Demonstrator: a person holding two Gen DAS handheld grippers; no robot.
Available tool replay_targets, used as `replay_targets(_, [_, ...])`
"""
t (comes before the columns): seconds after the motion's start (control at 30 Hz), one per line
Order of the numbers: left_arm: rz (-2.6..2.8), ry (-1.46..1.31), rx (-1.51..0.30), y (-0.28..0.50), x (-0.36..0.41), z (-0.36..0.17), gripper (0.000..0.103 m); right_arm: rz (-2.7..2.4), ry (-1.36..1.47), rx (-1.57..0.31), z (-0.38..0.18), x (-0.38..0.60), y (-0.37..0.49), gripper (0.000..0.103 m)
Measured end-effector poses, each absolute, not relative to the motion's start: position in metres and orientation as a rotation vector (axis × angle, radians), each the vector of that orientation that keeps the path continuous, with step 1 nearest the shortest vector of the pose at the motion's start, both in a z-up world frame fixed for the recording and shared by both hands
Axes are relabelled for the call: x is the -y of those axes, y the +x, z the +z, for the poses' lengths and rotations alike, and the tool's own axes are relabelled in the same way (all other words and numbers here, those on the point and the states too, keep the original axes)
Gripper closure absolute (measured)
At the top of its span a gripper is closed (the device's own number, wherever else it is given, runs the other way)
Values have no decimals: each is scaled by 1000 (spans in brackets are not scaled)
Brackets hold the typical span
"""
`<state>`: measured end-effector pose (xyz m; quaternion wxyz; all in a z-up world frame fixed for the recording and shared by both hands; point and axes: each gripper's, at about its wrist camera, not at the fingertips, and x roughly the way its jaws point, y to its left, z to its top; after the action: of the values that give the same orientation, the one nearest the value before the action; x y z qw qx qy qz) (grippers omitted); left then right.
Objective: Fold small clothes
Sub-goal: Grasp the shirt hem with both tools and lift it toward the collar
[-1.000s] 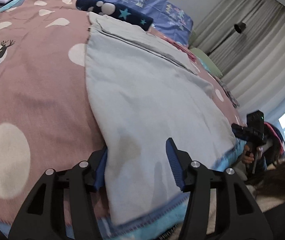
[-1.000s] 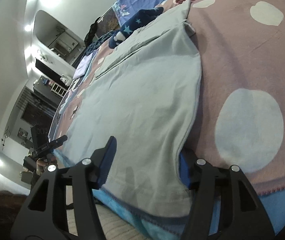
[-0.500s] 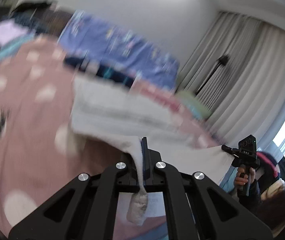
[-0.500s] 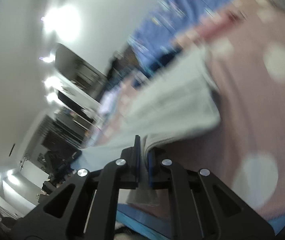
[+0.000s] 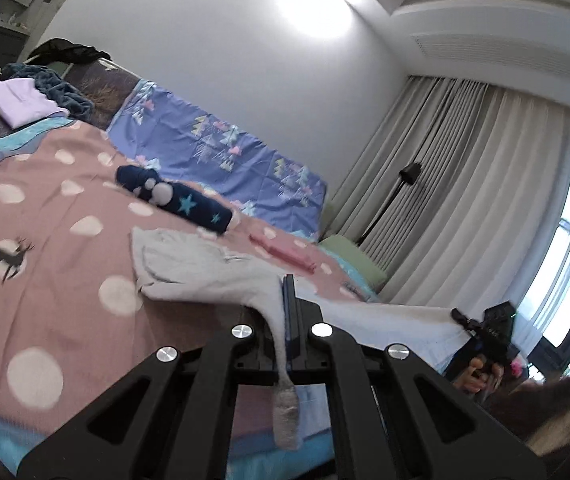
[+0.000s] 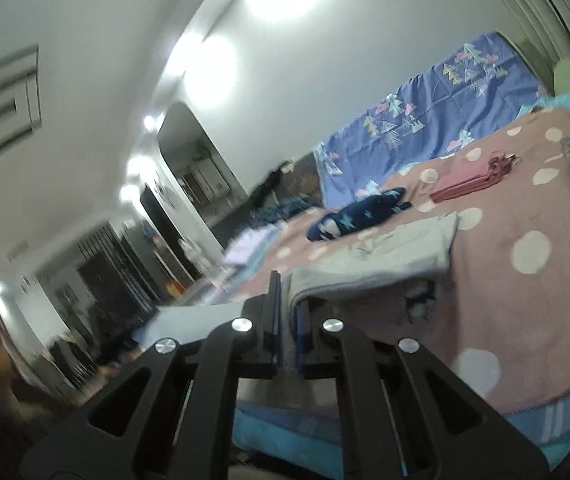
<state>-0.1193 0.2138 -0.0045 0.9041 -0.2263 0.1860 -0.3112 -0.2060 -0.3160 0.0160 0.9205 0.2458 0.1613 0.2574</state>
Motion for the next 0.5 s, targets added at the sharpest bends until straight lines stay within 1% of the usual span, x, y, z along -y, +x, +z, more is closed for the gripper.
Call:
replay_targets(0.07, [-627, -442, -415, -119, -208, -12, 102, 494, 456, -398, 7, 310, -196, 97])
replay_targets(0.13, [-620, -465, -447, -106, -207, -23, 101, 489, 499, -437, -7, 312, -179, 97])
replay_targets(0.3, [-612, -542, -527, -70, -205, -47, 101, 439, 637, -498, -40, 326, -134, 97])
replay_targets(0.5, [-592, -561, -577, -26, -199, -53, 101, 409, 691, -540, -55, 337, -80, 97])
